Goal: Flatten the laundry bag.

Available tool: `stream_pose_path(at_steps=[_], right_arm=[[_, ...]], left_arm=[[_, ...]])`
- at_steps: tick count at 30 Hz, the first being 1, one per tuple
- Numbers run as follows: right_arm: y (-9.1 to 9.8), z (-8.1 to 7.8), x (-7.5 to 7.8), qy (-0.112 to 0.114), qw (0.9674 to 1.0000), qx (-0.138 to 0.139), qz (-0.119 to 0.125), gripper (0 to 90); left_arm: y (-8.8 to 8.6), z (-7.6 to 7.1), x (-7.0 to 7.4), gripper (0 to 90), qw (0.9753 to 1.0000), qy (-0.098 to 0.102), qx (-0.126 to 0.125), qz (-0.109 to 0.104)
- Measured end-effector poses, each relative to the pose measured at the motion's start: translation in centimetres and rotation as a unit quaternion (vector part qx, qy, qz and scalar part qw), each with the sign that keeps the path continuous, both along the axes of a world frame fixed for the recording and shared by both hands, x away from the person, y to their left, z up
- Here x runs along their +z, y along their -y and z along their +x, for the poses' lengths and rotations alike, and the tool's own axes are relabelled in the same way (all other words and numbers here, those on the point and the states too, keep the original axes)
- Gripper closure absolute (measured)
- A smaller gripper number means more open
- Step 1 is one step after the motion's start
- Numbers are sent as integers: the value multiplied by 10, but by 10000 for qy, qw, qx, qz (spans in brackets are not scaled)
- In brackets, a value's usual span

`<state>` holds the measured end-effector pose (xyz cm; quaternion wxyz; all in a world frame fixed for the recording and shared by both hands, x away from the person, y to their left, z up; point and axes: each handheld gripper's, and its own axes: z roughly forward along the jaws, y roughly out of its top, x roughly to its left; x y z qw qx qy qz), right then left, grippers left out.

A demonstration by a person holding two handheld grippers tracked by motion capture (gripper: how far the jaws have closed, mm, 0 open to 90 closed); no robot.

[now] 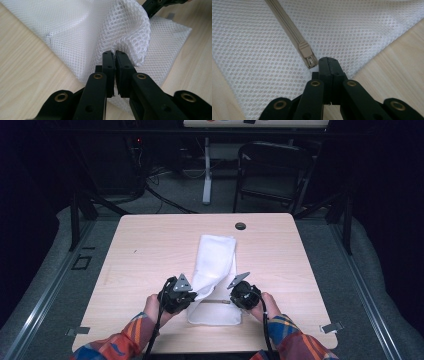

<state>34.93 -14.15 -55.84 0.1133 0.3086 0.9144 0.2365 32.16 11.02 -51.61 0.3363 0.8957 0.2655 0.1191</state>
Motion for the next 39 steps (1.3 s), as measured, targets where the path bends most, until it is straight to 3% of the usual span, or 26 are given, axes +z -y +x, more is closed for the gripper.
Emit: stream_pose_path(at_steps=[19, 39], right_arm=[[13, 3, 2, -90, 9997, -197, -90, 900], [24, 6, 3, -131, 9991, -351, -200, 900]], left_arm=[[-20, -3, 3, 869, 9993, -54, 355, 89], [-25, -5, -4, 876, 9985, -213, 412, 297]])
